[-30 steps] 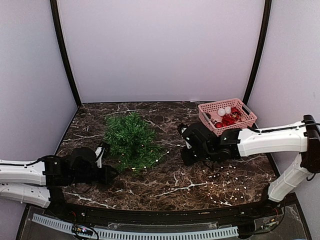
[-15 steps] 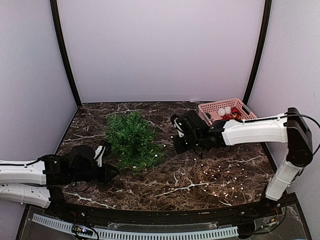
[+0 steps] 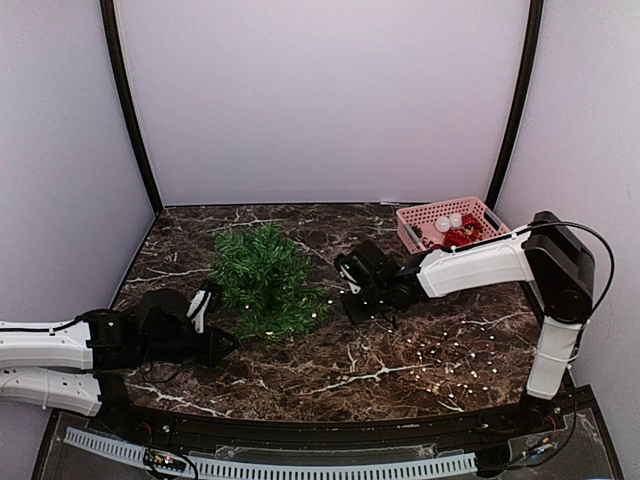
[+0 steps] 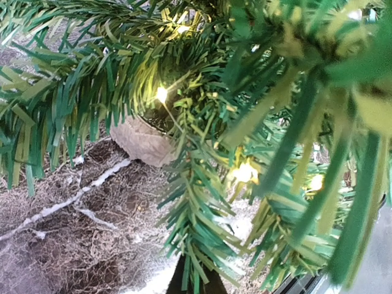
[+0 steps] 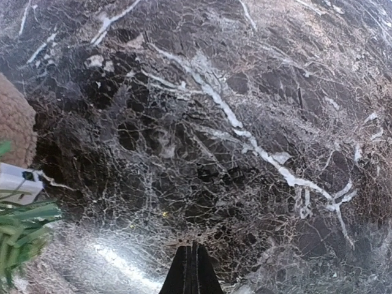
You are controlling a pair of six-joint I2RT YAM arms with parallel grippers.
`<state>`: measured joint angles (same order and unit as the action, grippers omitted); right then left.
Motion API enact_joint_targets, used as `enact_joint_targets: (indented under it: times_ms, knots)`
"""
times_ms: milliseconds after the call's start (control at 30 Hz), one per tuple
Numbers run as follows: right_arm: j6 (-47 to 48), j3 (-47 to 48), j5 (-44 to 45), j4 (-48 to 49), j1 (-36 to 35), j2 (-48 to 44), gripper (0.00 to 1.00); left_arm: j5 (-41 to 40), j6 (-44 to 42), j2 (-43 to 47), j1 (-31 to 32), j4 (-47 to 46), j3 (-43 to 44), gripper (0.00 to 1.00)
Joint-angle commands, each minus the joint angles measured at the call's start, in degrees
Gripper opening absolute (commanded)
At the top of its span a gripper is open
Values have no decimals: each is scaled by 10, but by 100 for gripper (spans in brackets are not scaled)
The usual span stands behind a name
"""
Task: Decorate the small christmas tree
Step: Wrap the side of the string light in the gap of the branches.
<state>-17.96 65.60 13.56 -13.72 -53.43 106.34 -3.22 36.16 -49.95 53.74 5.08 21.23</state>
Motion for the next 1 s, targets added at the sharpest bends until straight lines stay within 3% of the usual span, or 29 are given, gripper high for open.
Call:
enact_joint_targets:
  times_ms: [0, 467, 667, 867, 967]
  knots:
    - [8, 19, 6, 7, 6, 3, 0, 2, -10, 1, -8, -8, -9, 0]
    - [4, 90, -35, 5, 19, -32, 0, 30, -87, -2, -59, -25, -16, 0]
    - [-13, 66, -113, 46, 18, -38, 0, 46, -153, -15, -82, -48, -17, 0]
    - [-28, 40, -133, 74, 13, -42, 0, 12, -185, -42, -104, -76, -13, 0]
    - [-29, 40, -133, 82, 3, -38, 0, 1, -183, -57, -106, -79, -3, 9]
